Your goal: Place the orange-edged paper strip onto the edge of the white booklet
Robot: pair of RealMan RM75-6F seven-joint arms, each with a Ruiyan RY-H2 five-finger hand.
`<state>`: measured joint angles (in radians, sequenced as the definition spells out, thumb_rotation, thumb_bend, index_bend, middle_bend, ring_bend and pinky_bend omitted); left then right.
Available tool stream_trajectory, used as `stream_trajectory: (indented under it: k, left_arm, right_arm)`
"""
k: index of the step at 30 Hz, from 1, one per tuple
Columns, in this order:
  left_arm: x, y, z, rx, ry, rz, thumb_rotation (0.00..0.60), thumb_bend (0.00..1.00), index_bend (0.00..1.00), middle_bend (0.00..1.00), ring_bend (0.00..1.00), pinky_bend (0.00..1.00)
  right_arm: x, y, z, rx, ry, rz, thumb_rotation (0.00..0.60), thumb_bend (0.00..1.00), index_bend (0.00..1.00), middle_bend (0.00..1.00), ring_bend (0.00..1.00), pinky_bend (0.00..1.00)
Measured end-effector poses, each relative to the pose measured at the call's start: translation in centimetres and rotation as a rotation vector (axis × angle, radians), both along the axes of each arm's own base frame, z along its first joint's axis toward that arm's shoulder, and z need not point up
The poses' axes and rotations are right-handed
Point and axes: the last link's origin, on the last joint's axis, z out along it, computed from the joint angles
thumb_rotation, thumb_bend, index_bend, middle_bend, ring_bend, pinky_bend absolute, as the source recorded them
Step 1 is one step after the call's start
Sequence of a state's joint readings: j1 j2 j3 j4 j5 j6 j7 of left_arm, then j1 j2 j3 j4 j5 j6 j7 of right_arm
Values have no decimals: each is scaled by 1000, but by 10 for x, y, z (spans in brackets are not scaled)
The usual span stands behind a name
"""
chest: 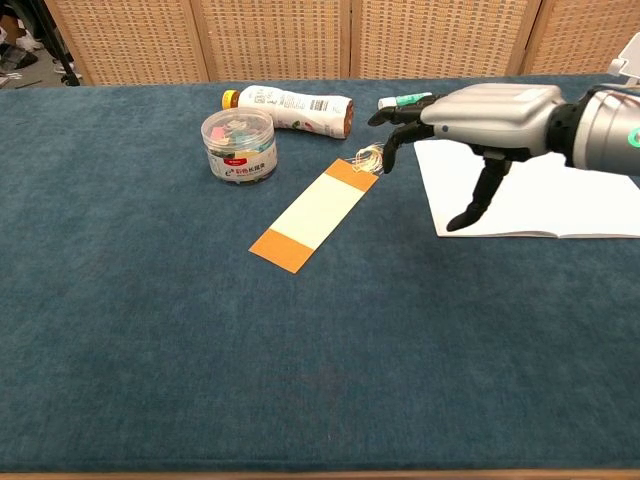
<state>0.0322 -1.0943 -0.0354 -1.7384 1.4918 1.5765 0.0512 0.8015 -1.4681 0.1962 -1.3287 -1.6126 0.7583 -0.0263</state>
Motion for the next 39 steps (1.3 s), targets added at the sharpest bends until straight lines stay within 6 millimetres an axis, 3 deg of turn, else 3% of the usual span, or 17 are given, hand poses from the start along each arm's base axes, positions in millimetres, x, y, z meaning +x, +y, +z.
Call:
stream_trajectory:
  k: [9, 19, 28, 39]
  left_arm:
    - [-2, 3, 0, -9, -3, 8, 600, 0, 0, 0, 0, 0]
    - [-4, 5, 2, -14, -15, 13, 600, 0, 0, 0, 0, 0]
    - [-7, 6, 4, -15, -26, 25, 600, 0, 0, 0, 0, 0]
    - [-7, 6, 5, -14, -33, 29, 600, 0, 0, 0, 0, 0]
  right_arm:
    - [25, -22, -42, -28, 28, -4, 600, 53, 274, 0, 0, 0]
    - [48, -45, -72, -76, 53, -71, 600, 91, 274, 0, 0, 0]
    - [59, -42, -88, -52, 85, -51, 600, 53, 274, 0, 0, 0]
    - [71, -39, -99, -45, 135, 27, 600, 85, 274, 0, 0, 0]
